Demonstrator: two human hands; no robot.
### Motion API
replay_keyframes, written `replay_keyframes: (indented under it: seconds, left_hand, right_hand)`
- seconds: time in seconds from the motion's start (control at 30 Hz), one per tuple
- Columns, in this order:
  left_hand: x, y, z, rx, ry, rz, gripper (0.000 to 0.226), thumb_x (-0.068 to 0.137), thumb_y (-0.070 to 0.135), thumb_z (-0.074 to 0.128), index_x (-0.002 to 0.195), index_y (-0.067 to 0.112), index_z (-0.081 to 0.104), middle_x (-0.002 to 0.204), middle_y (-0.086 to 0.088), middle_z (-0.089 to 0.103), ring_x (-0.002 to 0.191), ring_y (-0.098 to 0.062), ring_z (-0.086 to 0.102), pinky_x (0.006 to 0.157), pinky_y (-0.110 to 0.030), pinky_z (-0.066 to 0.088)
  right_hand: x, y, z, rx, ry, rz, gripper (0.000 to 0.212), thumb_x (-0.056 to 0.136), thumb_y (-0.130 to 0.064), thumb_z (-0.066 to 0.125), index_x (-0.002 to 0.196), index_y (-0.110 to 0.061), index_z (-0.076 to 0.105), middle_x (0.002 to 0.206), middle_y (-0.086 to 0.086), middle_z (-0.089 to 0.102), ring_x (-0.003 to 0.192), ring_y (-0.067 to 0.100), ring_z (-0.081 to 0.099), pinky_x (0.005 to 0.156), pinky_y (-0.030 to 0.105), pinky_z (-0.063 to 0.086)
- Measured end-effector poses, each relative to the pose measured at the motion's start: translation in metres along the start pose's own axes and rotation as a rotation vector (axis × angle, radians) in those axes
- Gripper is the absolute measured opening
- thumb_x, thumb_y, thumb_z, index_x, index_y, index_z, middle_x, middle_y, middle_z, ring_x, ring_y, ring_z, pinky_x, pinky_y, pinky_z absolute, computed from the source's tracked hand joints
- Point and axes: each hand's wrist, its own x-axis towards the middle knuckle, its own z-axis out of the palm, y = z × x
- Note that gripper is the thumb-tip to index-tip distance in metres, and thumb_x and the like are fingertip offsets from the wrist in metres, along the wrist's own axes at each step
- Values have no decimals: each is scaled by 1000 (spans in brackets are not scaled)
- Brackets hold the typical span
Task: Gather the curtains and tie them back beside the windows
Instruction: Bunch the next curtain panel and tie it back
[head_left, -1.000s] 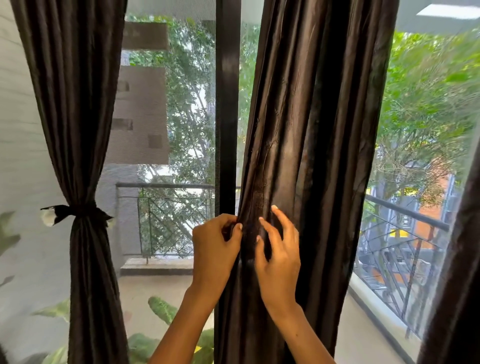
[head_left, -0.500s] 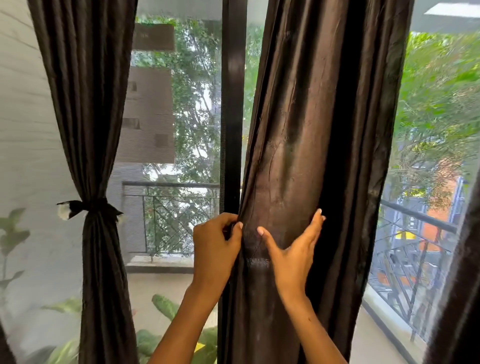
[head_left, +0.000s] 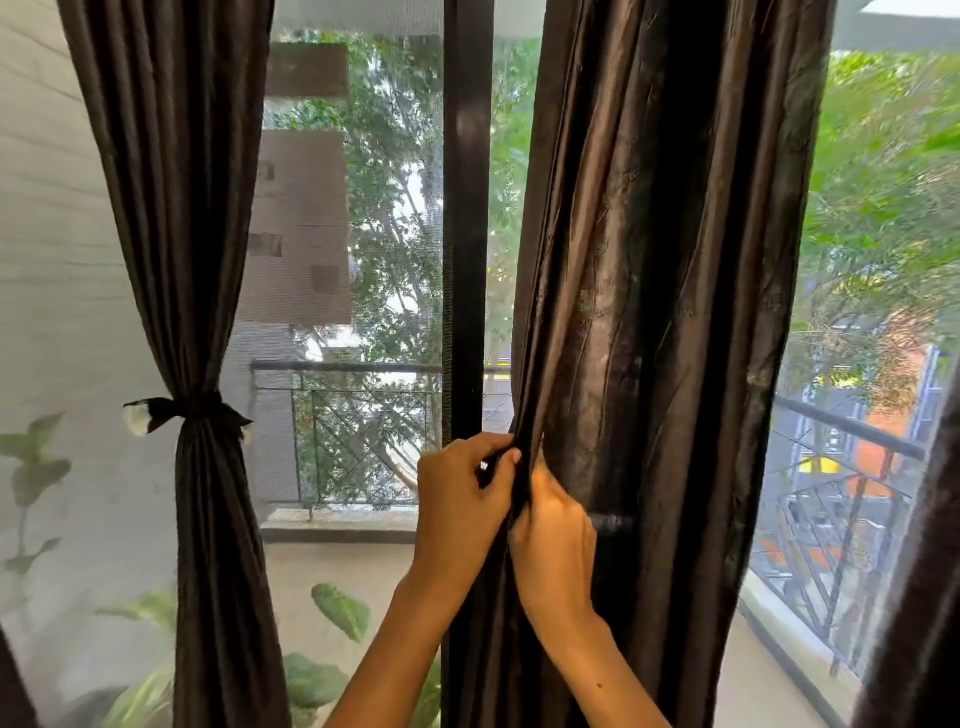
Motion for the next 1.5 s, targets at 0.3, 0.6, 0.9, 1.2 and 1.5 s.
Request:
replay_keyframes:
  seconds: [0.3,0.6,0.9,1.2,1.5]
  left_hand:
    - [-5,8,2,-139,27,-82,17,77,22,76,94,19,75,84,7,74,72,6,64,68,-14,49]
    - [2,2,-8,-84,89,-102,6,78,16,76,73,20,74,66,12,69,64,1,64,60,-14,47]
    - [16,-13,-24,-16,101,-159,17,73,18,79,67,9,67,64,3,66,67,-7,62,67,-26,50]
    - [4,-4,-8,38,166,-92,8,78,14,76,71,17,72,61,20,60,67,-2,62,64,-27,49]
    - [-4,1,4,-81,112,-66,6,82,18,72,79,15,75,70,11,69,67,3,62,61,-12,44]
  right_hand:
    - [2,-3,-10,-49,-252,0,57,93,-4,42,148,-7,25,134,10,53,111,30,59,87,38,46]
    - [9,26,-15,291,-451,-166,66,95,-35,49,151,-22,17,159,-9,-2,146,8,9,117,23,17]
    - [39,52,-2,560,97,351,99,76,-47,69,152,-18,11,156,5,24,143,13,23,114,25,22]
    - [10,22,15,174,286,-16,25,78,-11,65,102,-6,73,70,12,71,58,27,67,52,29,46]
    - [-3,5,13,65,99,-162,52,80,-4,50,131,-11,57,110,7,71,77,24,70,54,25,44]
